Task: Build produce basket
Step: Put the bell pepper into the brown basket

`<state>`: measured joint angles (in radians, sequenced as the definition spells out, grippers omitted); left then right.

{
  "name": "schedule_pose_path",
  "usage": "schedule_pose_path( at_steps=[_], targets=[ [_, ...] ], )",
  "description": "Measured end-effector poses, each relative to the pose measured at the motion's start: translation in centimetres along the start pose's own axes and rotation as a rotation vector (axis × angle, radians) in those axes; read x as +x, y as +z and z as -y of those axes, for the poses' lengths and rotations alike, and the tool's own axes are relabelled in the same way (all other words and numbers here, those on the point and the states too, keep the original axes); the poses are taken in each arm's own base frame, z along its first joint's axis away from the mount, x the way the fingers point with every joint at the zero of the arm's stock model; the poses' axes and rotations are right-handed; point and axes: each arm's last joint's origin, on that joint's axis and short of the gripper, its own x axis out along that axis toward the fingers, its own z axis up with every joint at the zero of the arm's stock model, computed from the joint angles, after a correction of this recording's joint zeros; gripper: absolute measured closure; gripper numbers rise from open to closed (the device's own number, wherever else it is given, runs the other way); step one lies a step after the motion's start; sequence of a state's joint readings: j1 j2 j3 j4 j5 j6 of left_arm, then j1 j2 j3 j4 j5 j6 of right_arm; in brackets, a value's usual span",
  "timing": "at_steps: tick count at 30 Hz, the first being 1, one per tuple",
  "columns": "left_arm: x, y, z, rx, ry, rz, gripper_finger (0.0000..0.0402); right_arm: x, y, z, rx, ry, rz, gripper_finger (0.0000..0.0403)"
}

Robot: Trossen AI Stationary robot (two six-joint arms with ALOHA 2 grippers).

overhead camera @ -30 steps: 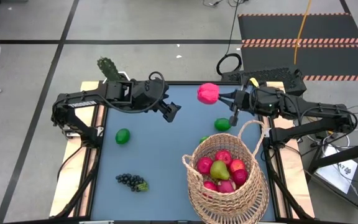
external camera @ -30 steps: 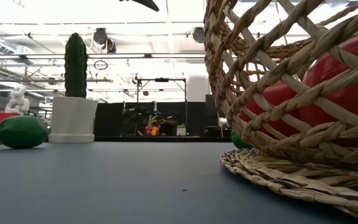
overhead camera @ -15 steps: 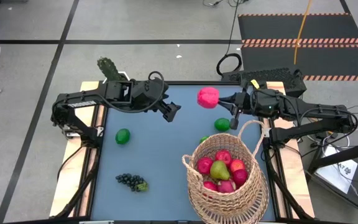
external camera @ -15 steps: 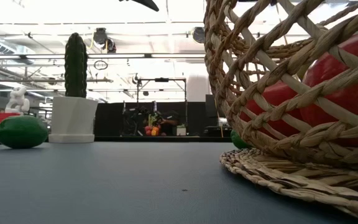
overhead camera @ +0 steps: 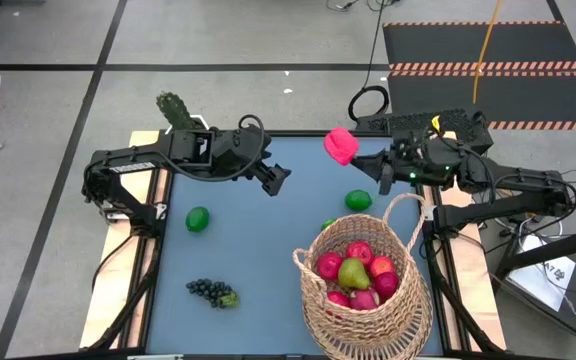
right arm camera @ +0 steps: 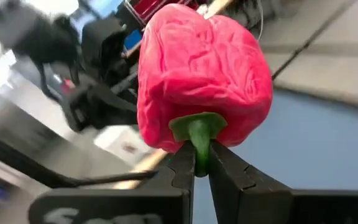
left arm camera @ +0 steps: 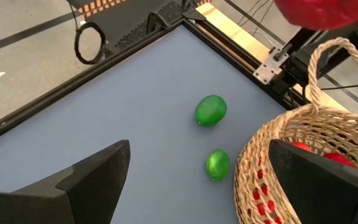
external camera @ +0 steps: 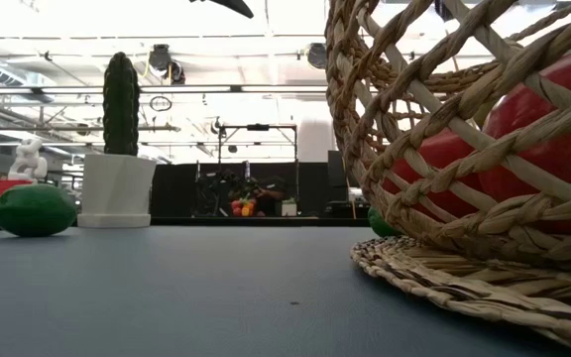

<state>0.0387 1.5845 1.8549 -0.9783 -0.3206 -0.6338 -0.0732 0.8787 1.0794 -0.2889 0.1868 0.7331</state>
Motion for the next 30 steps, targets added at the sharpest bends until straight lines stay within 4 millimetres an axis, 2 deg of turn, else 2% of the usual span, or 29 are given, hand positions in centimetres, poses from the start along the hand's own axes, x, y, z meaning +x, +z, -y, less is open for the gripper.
schedule_pose_path(
  at_steps=[4, 14, 22, 30],
  targets=[
    [0.0, 0.0, -0.1, 0.001, 0.017, 0.013, 0.0018, 0.1, 0.2, 0.3, 0.220, 0.008, -0.011, 0.0383],
    [0.0, 0.1, -0.1, 0.001, 0.025, 0.019, 0.0018, 0.2, 1.5, 0.5, 0.402, 0.033, 0.087, 0.0376],
    [0.0, 0.1, -0.1, -0.004, 0.038, 0.029, 0.0018, 0.2, 1.9, 0.8, 0.351, 0.031, 0.108, 0.0367],
    [0.0, 0.1, -0.1, -0.004, 0.038, 0.029, 0.0018, 0.1, 1.7, 0.7, 0.196, 0.066, 0.049, 0.0376]
  ],
)
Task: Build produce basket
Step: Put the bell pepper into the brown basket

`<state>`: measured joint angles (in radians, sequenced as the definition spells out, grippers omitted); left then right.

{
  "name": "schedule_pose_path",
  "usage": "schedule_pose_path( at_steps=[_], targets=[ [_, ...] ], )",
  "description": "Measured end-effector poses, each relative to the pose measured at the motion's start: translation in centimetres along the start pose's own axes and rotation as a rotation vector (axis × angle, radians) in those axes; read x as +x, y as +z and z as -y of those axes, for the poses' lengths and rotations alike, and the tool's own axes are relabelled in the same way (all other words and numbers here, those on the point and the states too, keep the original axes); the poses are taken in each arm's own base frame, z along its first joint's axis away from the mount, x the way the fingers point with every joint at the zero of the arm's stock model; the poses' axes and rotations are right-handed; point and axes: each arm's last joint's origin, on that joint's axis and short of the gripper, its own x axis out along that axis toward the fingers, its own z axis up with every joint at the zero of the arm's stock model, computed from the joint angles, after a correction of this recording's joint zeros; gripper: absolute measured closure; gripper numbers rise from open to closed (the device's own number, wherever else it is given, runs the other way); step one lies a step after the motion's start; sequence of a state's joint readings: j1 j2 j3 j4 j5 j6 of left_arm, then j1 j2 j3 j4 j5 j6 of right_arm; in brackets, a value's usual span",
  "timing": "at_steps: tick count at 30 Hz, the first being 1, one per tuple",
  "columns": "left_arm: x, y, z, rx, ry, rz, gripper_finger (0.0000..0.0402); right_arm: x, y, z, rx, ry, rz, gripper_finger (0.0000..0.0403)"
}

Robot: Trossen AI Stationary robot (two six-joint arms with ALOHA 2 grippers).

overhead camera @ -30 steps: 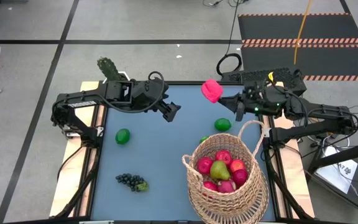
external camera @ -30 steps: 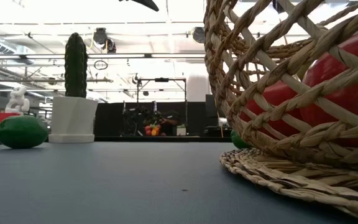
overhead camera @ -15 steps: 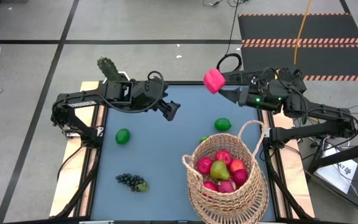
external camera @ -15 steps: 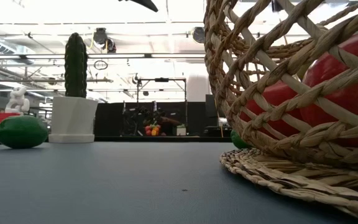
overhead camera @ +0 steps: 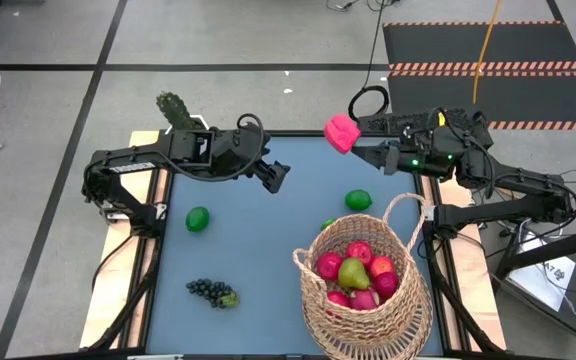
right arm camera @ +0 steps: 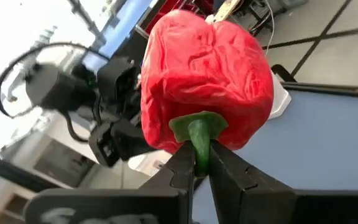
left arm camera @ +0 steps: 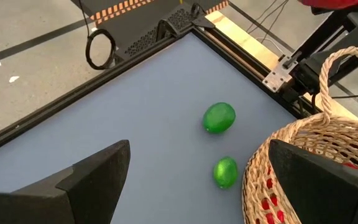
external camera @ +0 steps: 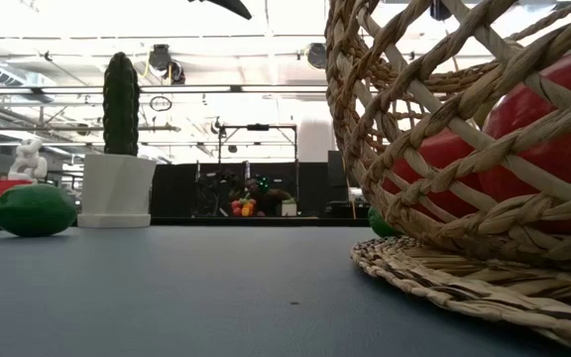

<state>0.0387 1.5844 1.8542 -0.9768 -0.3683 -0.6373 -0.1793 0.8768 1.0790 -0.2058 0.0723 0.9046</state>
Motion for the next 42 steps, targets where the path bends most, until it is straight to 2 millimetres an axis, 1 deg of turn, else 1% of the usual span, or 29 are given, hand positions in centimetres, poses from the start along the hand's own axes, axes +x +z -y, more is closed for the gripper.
schedule_pose_path(
  at_steps=[6, 12, 16, 19, 24, 28, 31, 35, 38, 42],
  targets=[
    [0.0, 0.0, 0.0, 0.000, 0.000, 0.000, 0.0018, -0.1, -0.5, 0.2, -0.114, 0.029, -0.104, 0.0376],
    [0.0, 0.0, 0.0, -0.012, -0.002, 0.000, 0.0018, -0.2, -1.0, 0.4, -0.127, 0.067, -0.221, 0.0378],
    [0.0, 0.0, 0.0, -0.010, -0.002, 0.000, 0.0018, -0.4, -1.1, 0.1, -0.089, 0.091, -0.276, 0.0379],
    [0.0, 0.0, 0.0, 0.002, -0.002, 0.000, 0.0018, -0.9, -0.9, -0.5, -0.083, 0.080, -0.305, 0.0379],
    [0.0, -0.1, 0.0, 0.024, 0.001, -0.004, 0.0018, -2.1, 0.0, -1.5, -0.106, 0.000, -0.370, 0.0380],
    [-0.1, -0.6, -0.6, 0.004, 0.055, -0.059, 0.0018, -2.7, 0.9, -2.6, -0.150, -0.066, -0.445, 0.0380],
    [0.0, -0.7, -1.2, -0.037, 0.102, -0.079, 0.0018, -2.5, 1.2, -3.3, -0.143, -0.113, -0.541, 0.0380],
    [0.2, -0.5, -1.5, -0.022, 0.103, -0.089, 0.0018, -1.6, 1.1, -4.4, -0.089, -0.165, -0.634, 0.0380],
    [0.2, -0.6, -1.7, 0.009, 0.102, -0.112, 0.0018, -0.8, 0.8, -5.5, -0.054, -0.179, -0.680, 0.0380],
    [0.2, -0.8, -2.4, 0.036, 0.130, -0.168, 0.0018, -0.1, 0.0, -6.7, 0.010, -0.228, -0.760, 0.0380]
  ],
)
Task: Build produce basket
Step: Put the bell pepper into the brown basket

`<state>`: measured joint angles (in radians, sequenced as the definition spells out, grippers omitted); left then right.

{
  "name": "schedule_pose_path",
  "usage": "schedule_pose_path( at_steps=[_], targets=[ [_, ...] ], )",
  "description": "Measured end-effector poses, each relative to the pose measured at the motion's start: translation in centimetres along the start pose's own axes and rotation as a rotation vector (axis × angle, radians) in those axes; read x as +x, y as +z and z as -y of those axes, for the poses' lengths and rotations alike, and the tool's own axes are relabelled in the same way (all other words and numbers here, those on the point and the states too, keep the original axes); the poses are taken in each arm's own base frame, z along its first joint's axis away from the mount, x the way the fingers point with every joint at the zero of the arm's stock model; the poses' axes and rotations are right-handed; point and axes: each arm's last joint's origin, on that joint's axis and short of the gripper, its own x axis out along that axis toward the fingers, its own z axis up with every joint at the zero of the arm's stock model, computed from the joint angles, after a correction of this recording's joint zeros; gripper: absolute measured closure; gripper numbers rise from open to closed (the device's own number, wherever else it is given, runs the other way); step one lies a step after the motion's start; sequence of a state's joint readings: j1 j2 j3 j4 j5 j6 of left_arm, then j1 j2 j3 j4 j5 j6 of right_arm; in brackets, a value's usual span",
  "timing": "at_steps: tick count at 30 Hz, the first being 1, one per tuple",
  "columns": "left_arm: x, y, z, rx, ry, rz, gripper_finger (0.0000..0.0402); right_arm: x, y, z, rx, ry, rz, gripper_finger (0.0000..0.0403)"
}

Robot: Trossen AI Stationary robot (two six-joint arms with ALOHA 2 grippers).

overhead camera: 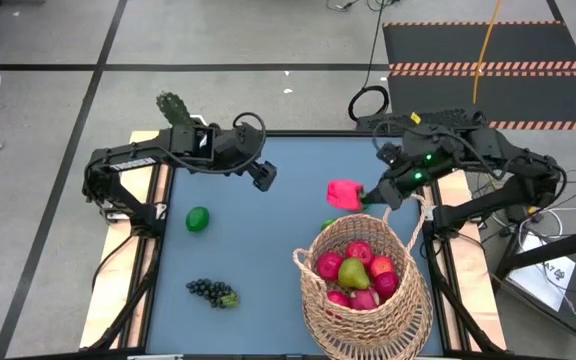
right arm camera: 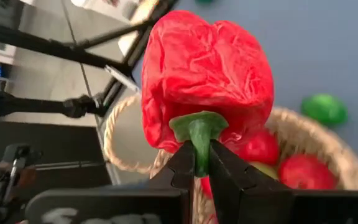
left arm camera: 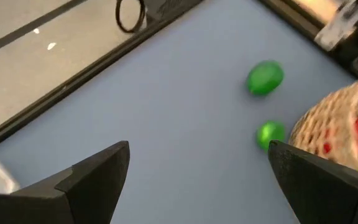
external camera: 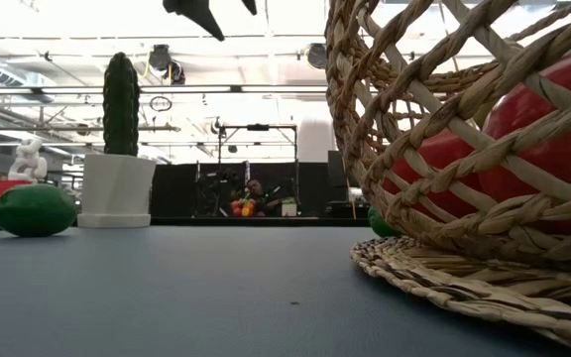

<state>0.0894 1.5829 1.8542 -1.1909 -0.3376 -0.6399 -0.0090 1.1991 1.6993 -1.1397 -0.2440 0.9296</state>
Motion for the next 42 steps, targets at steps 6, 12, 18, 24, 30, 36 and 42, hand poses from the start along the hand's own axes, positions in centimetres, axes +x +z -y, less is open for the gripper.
schedule_pose_path(
  at_steps=[6, 12, 18, 24, 30, 36, 42],
  targets=[
    [0.3, 0.1, -1.2, 0.087, -0.002, -0.086, 0.0019, 1.2, -0.9, -1.0, 0.158, -0.089, -0.120, 0.0380],
    [0.7, 0.7, -2.1, 0.121, -0.025, -0.109, 0.0019, 2.5, -1.8, -1.9, 0.371, -0.140, -0.173, 0.0380],
    [1.0, 1.1, -2.8, 0.174, -0.050, -0.126, 0.0019, 3.7, -3.3, -1.9, 0.534, -0.267, -0.281, 0.0380],
    [1.1, 1.3, -3.2, 0.233, -0.053, -0.126, 0.0019, 5.4, -4.3, -2.1, 0.618, -0.374, -0.380, 0.0380],
    [1.1, 1.3, -3.2, 0.286, -0.089, -0.139, 0.0019, 7.1, -4.3, -1.8, 0.649, -0.479, -0.392, 0.0380],
    [1.1, 1.3, -3.2, 0.310, -0.110, -0.146, 0.0019, 8.2, -4.4, -1.2, 0.655, -0.598, -0.415, 0.0379],
    [1.1, 1.3, -3.2, 0.330, -0.112, -0.146, 0.0019, 9.6, -4.9, -0.1, 0.664, -0.642, -0.428, 0.0375]
  ],
)
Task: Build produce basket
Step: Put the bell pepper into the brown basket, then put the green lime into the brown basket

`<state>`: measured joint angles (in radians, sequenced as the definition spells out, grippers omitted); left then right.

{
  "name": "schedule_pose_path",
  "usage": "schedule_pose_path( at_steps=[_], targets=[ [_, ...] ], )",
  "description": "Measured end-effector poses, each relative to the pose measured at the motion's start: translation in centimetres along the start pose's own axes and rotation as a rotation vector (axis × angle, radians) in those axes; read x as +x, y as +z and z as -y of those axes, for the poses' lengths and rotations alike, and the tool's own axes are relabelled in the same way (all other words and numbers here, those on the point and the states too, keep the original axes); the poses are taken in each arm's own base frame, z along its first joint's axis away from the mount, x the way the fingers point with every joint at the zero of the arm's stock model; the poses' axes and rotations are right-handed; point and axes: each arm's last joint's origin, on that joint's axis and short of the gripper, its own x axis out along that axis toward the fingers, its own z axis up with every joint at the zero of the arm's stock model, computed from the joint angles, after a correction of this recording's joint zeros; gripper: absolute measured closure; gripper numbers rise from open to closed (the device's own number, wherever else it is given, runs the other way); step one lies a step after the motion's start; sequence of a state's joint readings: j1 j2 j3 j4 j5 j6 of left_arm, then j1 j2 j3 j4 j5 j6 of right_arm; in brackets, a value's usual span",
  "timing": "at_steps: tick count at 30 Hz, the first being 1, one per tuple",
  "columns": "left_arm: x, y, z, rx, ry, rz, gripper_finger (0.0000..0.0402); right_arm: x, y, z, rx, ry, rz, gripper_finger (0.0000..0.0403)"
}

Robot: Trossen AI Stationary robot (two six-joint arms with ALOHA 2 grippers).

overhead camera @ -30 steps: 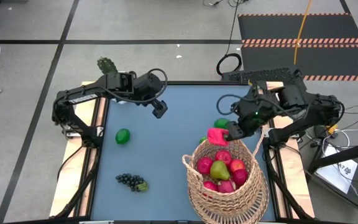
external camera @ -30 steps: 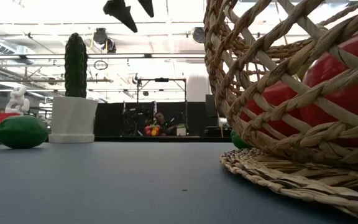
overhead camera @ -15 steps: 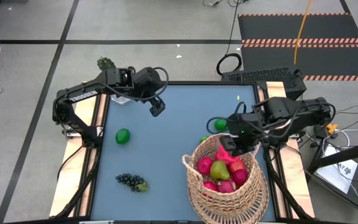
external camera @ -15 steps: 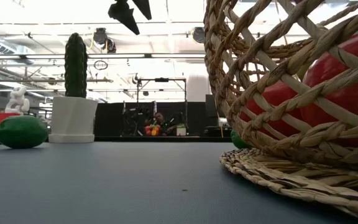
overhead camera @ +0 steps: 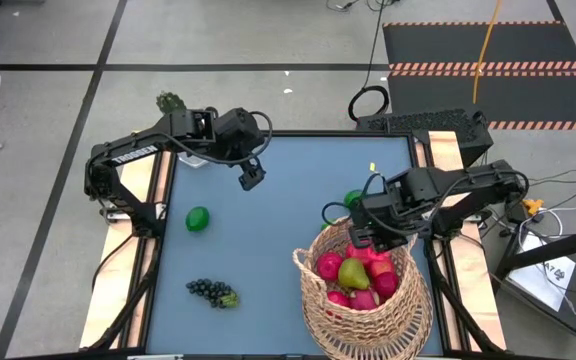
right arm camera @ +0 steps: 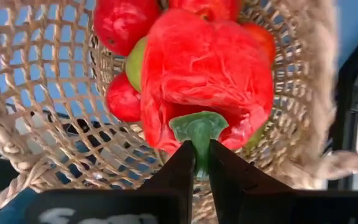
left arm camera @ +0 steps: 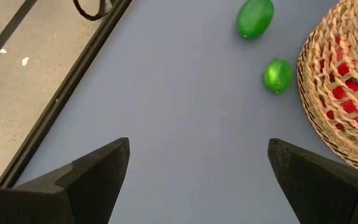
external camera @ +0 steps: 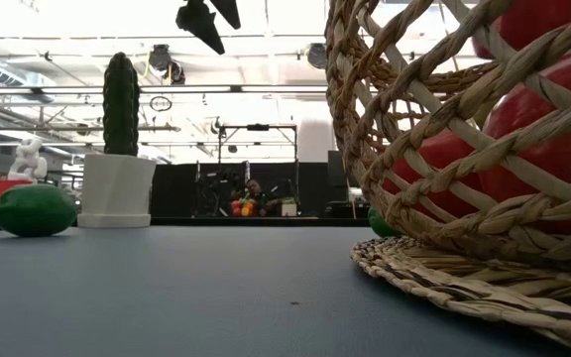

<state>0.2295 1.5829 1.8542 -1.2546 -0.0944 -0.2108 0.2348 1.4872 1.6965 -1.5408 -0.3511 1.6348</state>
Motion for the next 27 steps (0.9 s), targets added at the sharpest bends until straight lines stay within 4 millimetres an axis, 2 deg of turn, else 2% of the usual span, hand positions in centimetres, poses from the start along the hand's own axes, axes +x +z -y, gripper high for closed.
schedule_pose_path(
  at_steps=[8, 13, 22, 27],
  targets=[
    [0.0, -0.2, 0.0, 0.003, 0.004, -0.024, 0.0019, 2.4, 0.8, -0.5, -0.001, -0.005, -0.017, 0.0370],
    [0.0, -0.5, -0.1, 0.005, 0.009, -0.047, 0.0019, 3.0, 1.0, -0.5, 0.003, -0.013, -0.012, 0.0343],
    [0.0, -0.5, -0.1, 0.004, 0.010, -0.051, 0.0019, 2.8, 1.0, -0.6, -0.033, 0.029, 0.014, 0.0264],
    [0.0, -0.5, -0.1, 0.004, 0.011, -0.050, 0.0019, 1.2, 0.7, -0.7, -0.094, 0.210, 0.071, 0.0247]
  ],
)
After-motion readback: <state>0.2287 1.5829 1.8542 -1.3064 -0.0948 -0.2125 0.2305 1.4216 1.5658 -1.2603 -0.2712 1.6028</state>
